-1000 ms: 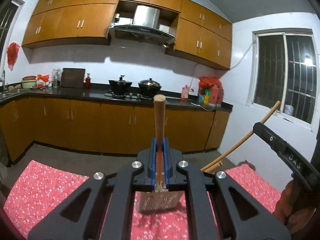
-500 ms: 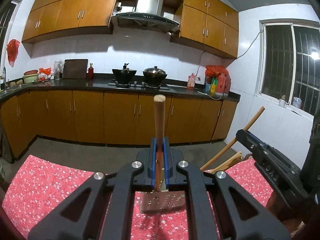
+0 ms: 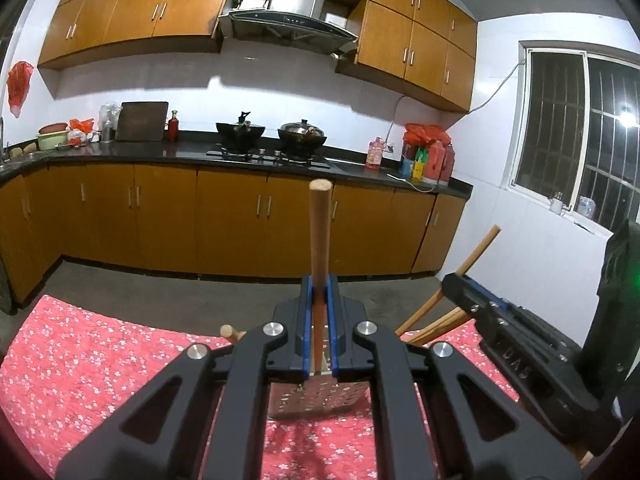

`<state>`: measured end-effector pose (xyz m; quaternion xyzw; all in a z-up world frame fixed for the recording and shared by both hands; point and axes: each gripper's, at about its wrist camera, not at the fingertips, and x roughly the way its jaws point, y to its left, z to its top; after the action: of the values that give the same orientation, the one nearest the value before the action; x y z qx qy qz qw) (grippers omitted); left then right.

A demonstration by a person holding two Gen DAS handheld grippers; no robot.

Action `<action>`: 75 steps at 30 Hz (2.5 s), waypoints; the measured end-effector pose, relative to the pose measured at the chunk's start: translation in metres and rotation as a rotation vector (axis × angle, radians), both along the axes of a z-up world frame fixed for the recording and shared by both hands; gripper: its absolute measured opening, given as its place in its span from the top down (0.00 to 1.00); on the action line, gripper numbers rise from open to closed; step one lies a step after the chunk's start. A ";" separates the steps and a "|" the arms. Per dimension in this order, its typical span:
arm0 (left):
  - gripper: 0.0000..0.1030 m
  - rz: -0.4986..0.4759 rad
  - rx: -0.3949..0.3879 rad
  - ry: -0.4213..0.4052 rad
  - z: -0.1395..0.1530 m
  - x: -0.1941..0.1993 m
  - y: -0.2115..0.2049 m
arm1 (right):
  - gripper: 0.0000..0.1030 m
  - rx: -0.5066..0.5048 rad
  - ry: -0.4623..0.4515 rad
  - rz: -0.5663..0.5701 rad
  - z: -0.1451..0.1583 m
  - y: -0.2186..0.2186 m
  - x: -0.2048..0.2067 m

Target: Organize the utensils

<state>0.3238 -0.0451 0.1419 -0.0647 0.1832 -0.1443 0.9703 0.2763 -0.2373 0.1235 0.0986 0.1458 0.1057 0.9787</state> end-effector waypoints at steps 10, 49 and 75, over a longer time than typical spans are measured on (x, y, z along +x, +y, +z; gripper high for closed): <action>0.74 0.019 -0.042 -0.012 0.008 0.003 0.005 | 0.59 0.031 -0.011 -0.007 0.006 -0.008 -0.007; 0.04 0.234 0.111 -0.116 -0.046 -0.216 0.078 | 0.02 -0.171 -0.080 -0.131 -0.047 -0.006 -0.195; 0.04 0.288 0.215 0.004 -0.148 -0.293 0.063 | 0.02 -0.285 0.071 -0.188 -0.141 -0.001 -0.273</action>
<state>0.0311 0.0175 -0.0063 0.0136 0.1885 0.0167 0.9818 0.0034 -0.2388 -0.0174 -0.0245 0.1838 -0.0115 0.9826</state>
